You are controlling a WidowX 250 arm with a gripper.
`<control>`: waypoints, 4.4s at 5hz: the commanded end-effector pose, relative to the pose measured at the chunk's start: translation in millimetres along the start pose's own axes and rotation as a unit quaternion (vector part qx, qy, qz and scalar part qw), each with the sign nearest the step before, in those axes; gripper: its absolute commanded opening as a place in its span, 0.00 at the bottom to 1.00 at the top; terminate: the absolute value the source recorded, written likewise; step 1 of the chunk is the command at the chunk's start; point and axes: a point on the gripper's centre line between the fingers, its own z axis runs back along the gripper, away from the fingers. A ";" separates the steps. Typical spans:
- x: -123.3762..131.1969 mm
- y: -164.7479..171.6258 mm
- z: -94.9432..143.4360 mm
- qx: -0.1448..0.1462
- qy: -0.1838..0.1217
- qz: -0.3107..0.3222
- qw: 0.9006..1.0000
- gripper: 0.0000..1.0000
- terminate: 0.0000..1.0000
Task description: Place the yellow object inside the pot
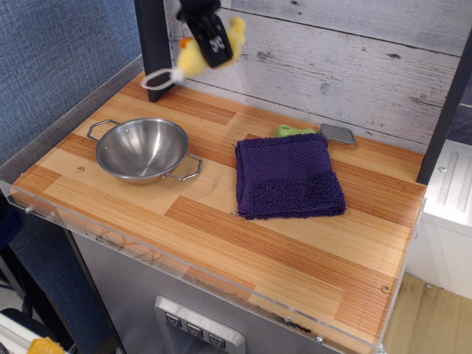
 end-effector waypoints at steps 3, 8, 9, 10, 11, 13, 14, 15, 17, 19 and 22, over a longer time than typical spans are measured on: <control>-74.3 -16.5 40.1 0.014 0.020 0.056 0.998 0.00 0.00; -116.9 -31.2 -30.8 -0.042 0.097 0.047 0.993 0.00 0.00; -109.7 -33.3 -44.7 -0.044 0.095 0.036 0.994 0.00 0.00; -102.9 -30.9 -44.0 -0.035 0.105 0.041 0.993 1.00 0.00; -102.8 -28.0 -41.7 -0.022 0.108 0.050 0.993 1.00 0.00; -98.7 -27.7 -33.1 -0.013 0.103 0.049 0.993 1.00 0.00; -81.3 -26.1 -11.2 0.000 0.076 0.030 0.997 1.00 0.00; -54.2 -29.6 18.9 0.015 0.039 -0.002 0.999 1.00 0.00; -28.0 -39.0 55.9 0.019 0.016 -0.046 0.999 1.00 0.00; -23.5 -42.8 64.2 0.016 0.007 -0.060 0.998 1.00 0.00; -23.5 -42.8 64.2 0.016 0.007 -0.060 0.998 1.00 0.00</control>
